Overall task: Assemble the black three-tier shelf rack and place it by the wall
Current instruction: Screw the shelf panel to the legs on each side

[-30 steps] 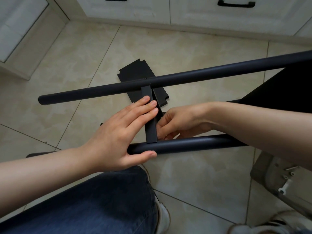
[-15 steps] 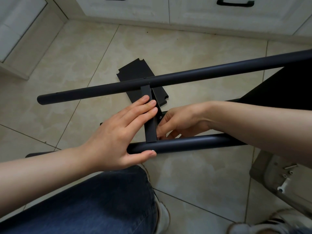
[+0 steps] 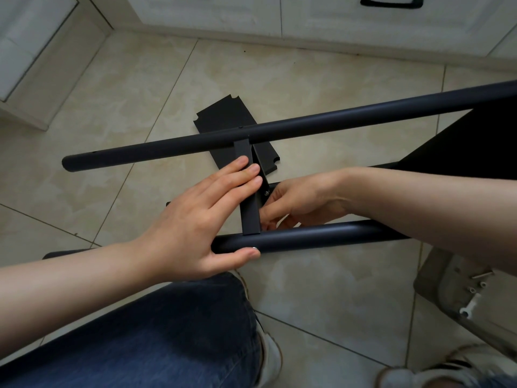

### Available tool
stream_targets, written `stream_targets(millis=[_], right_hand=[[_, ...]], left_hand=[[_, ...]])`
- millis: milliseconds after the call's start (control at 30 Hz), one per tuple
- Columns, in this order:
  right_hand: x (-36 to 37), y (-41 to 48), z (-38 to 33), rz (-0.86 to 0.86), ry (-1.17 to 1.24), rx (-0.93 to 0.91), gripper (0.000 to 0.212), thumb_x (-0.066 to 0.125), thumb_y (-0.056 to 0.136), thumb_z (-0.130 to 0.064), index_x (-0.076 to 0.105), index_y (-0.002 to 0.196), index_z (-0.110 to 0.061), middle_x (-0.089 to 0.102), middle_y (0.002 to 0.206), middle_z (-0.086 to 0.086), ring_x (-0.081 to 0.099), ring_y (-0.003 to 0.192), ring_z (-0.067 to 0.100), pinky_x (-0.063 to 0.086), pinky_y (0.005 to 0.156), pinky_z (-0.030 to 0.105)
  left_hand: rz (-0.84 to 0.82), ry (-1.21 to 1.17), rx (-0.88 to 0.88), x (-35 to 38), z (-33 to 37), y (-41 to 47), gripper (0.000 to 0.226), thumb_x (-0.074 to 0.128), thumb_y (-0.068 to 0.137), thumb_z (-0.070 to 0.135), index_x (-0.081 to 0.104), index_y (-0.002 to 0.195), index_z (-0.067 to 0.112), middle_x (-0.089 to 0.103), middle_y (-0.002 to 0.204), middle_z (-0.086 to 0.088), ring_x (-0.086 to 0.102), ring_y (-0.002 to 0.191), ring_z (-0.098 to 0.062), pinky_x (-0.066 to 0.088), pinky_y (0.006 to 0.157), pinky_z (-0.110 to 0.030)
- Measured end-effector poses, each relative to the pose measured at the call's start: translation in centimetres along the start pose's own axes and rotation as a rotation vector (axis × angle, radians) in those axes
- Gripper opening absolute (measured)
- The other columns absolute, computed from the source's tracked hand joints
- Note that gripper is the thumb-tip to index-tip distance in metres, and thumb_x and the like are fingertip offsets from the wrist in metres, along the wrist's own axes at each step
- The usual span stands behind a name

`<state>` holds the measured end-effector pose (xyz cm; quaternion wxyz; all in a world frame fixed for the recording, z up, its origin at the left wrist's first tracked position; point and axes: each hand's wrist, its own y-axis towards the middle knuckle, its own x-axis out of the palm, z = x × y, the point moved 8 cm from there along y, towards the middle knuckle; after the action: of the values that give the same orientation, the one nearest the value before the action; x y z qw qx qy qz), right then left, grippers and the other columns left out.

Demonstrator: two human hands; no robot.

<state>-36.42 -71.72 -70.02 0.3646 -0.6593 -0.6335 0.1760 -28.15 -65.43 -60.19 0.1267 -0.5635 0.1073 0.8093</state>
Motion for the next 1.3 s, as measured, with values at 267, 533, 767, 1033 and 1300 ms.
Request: stream_targets(millis=[267, 533, 767, 1033, 1300], right_hand=[[-0.1, 0.0, 0.0, -0.006, -0.015, -0.002, 0.016, 0.063, 0.094, -0.021, 0.069, 0.082, -0.013, 0.065, 0.088, 0.006, 0.064, 0.075, 0.011, 0.056, 0.067, 0.020], [-0.3, -0.3, -0.1, -0.003, 0.011, 0.009, 0.012, 0.064, 0.092, -0.018, 0.073, 0.089, -0.010, 0.068, 0.091, 0.007, 0.065, 0.084, 0.017, 0.056, 0.077, 0.029], [-0.2, 0.0, -0.1, 0.035, -0.061, 0.006, 0.014, 0.066, 0.091, -0.022, 0.071, 0.082, -0.013, 0.064, 0.086, 0.006, 0.060, 0.087, 0.020, 0.052, 0.088, 0.035], [-0.5, 0.0, -1.0, -0.046, -0.087, 0.010, 0.015, 0.063, 0.092, -0.013, 0.073, 0.082, -0.010, 0.066, 0.078, 0.005, 0.059, 0.076, 0.015, 0.048, 0.080, 0.030], [-0.2, 0.8, -0.2, -0.076, -0.075, 0.022, 0.019, 0.065, 0.092, -0.017, 0.071, 0.075, -0.013, 0.062, 0.077, 0.004, 0.055, 0.068, 0.013, 0.047, 0.073, 0.028]], left_hand=[[-0.001, -0.003, -0.003, 0.0, 0.0, 0.1, 0.085, 0.061, 0.089, 0.057, 0.044, 0.148, 0.000, 0.037, 0.159, -0.011, 0.023, 0.154, -0.026, 0.031, 0.122, -0.042], [0.008, 0.001, -0.004, -0.1, 0.1, 0.0, 0.085, 0.061, 0.088, 0.058, 0.045, 0.148, 0.000, 0.038, 0.159, -0.011, 0.024, 0.154, -0.025, 0.029, 0.123, -0.039], [0.006, 0.012, -0.001, 0.0, 0.1, 0.1, 0.085, 0.060, 0.089, 0.058, 0.044, 0.148, 0.000, 0.037, 0.159, -0.011, 0.024, 0.154, -0.025, 0.029, 0.123, -0.040], [0.006, 0.017, 0.002, 0.1, -0.1, 0.0, 0.085, 0.061, 0.089, 0.059, 0.044, 0.149, 0.001, 0.037, 0.160, -0.011, 0.023, 0.154, -0.025, 0.034, 0.120, -0.047], [0.012, 0.025, 0.014, 0.2, -0.1, 0.0, 0.085, 0.062, 0.089, 0.058, 0.045, 0.148, 0.000, 0.038, 0.159, -0.012, 0.024, 0.154, -0.026, 0.032, 0.121, -0.045]])
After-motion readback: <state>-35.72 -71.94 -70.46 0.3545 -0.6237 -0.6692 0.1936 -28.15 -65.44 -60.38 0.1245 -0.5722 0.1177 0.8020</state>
